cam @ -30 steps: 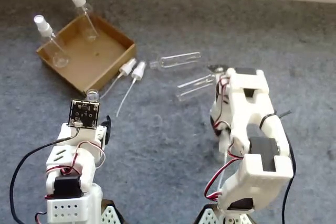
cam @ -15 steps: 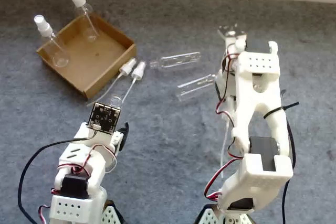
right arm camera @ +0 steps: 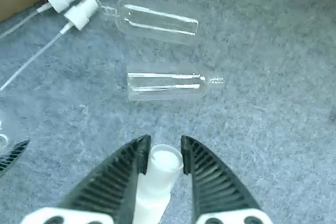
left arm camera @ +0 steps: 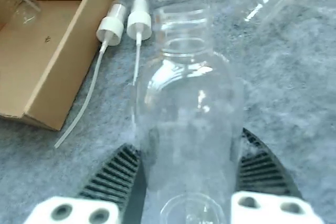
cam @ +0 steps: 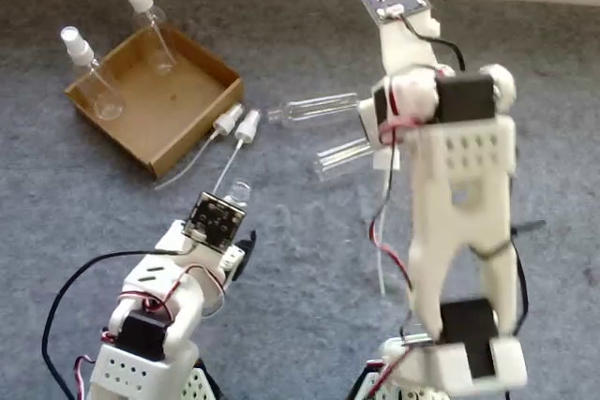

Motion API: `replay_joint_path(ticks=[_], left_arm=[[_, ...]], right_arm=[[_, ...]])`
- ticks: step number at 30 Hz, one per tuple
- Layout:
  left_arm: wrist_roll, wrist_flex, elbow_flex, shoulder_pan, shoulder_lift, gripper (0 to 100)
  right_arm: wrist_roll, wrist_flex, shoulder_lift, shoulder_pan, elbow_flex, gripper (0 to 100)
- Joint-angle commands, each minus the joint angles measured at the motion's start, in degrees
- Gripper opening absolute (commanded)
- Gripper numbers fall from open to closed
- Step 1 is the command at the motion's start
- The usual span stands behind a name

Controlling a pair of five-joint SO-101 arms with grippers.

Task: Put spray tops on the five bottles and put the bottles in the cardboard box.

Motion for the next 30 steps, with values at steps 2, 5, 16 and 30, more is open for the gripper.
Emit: replay_joint_path(ticks=[2, 5, 16, 30], left_arm=[[0.7, -1.1, -1.1, 8.2, -0.6, 9], [0.7, -1.1, -0.7, 13.9, -0.6, 9], [-5.6, -4.9, -0.7, 23.9, -0.6, 9], [-6.9, -5.4, 2.0, 24.0, -0.6, 9]], right_arm=[[-0.5, 0.4, -14.1, -1.0, 6.1, 3.7], [-0.6, 0.3, -19.1, -0.9, 9.5, 3.7], [-12.4, -20.3, -35.4, -0.8, 30.7, 3.7], [-12.7, -43.0, -46.5, -1.0, 54.2, 3.7]])
